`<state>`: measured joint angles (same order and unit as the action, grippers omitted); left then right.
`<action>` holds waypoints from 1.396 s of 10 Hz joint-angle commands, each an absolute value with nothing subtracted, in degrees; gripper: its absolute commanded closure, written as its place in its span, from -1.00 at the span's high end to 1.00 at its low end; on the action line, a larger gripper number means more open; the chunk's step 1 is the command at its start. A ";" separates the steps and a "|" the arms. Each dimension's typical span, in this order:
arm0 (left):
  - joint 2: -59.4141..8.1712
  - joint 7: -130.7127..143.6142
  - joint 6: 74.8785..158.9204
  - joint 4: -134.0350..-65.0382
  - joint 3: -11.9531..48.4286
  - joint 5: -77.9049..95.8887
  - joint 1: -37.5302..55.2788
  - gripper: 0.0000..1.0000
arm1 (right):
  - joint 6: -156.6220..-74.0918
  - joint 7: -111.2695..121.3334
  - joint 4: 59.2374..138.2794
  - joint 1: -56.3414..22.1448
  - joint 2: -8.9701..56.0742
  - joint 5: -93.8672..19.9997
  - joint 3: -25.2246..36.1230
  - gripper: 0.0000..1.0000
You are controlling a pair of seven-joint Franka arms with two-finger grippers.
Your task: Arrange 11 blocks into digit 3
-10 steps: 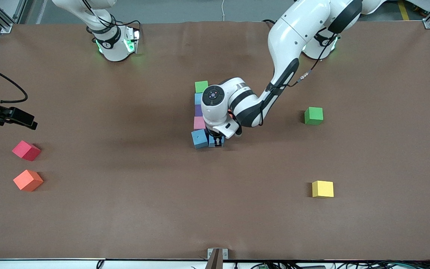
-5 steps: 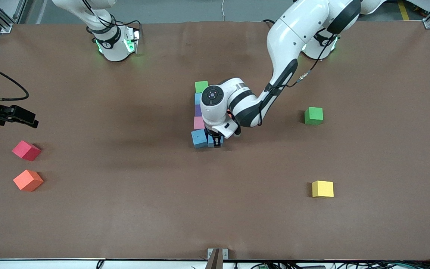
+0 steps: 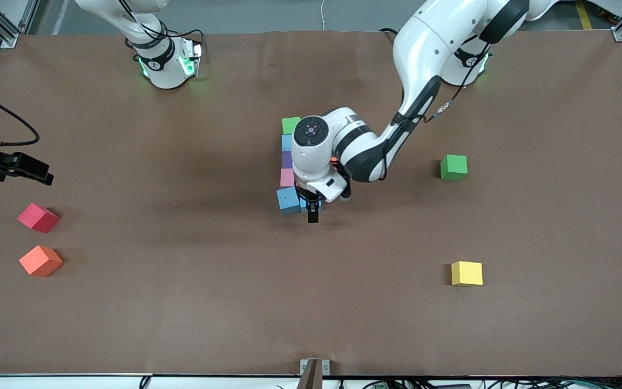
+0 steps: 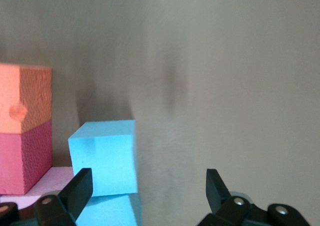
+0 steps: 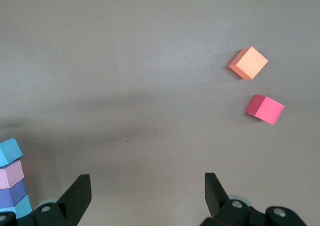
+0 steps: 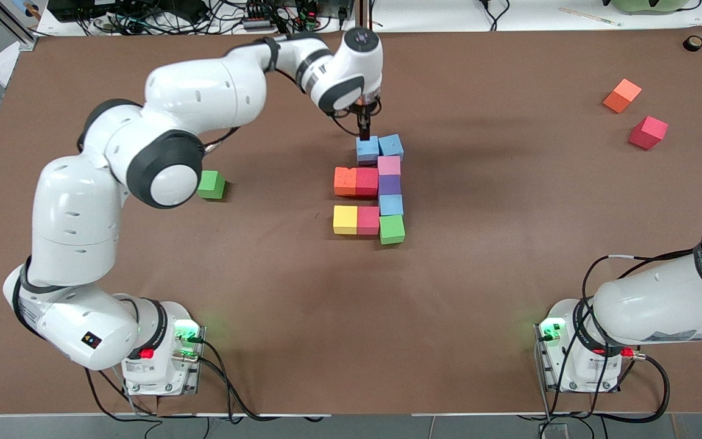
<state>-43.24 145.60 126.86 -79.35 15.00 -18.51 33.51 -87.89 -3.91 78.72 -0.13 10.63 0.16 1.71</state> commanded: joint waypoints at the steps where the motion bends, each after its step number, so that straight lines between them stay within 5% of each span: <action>1: -38.95 139.08 124.98 -81.03 15.03 -18.99 28.85 1.00 | -87.80 -2.99 79.28 0.44 9.67 -2.02 1.84 1.00; 9: -37.97 115.00 124.98 -85.42 15.73 -18.19 4.16 1.00 | -88.59 -8.07 78.84 -2.46 8.26 -2.55 1.23 1.00; 14: -40.34 97.58 124.98 -85.78 15.64 -15.21 -2.28 1.00 | -88.51 -8.97 78.75 -1.93 8.26 -1.05 1.76 1.00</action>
